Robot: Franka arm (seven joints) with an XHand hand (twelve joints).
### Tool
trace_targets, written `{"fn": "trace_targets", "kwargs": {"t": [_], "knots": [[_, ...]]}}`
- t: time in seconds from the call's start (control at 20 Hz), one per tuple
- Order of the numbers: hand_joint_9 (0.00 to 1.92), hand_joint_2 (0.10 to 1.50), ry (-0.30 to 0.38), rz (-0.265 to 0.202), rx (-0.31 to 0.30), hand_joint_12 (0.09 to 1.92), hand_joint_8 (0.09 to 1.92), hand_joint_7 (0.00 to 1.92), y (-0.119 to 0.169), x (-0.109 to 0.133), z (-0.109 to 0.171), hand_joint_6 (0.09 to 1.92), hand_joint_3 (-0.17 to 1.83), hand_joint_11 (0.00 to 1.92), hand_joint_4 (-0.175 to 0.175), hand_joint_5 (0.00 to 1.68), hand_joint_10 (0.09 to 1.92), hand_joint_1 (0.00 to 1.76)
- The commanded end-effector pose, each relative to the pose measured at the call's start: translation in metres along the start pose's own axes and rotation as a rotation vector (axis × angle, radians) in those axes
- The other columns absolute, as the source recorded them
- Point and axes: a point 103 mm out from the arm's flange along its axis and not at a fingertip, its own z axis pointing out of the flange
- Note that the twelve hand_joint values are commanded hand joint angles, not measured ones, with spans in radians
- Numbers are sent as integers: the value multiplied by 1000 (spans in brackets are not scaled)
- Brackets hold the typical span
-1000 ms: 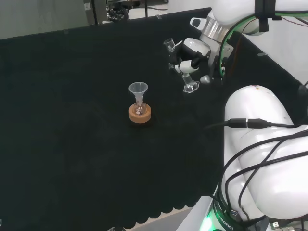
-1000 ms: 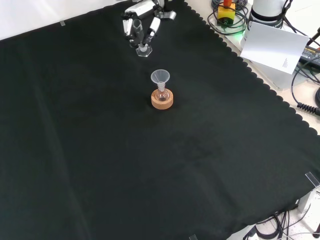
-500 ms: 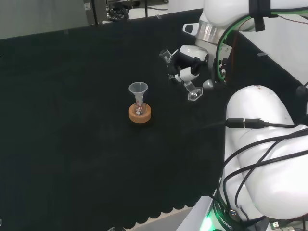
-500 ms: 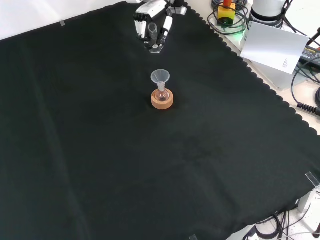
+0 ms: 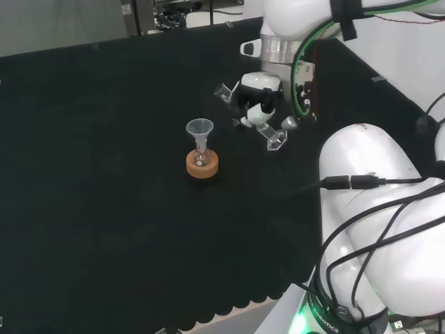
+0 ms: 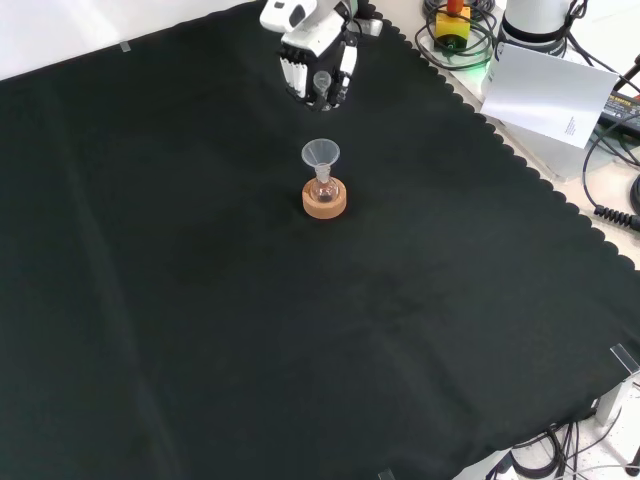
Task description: Pour the water from the graduated cylinder into the round-bottom flask.
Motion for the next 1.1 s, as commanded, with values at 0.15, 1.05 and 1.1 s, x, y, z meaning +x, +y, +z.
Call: {"fn": "trace_targets", "kwargs": {"t": [0.15, 1.05, 1.1], "knots": [[1476, 1083, -172, 61, 140, 692, 905, 1061, 16, 10, -1, 921, 7, 1303, -175, 1031, 87, 1268], [1478, 1085, -332, 117, 282, 700, 910, 1058, 22, 9, -8, 926, 5, 1307, -175, 1028, 87, 1267], [1478, 1085, -339, 120, 291, 700, 911, 1058, 23, 10, -8, 926, 5, 1307, -175, 1028, 87, 1267]]}}
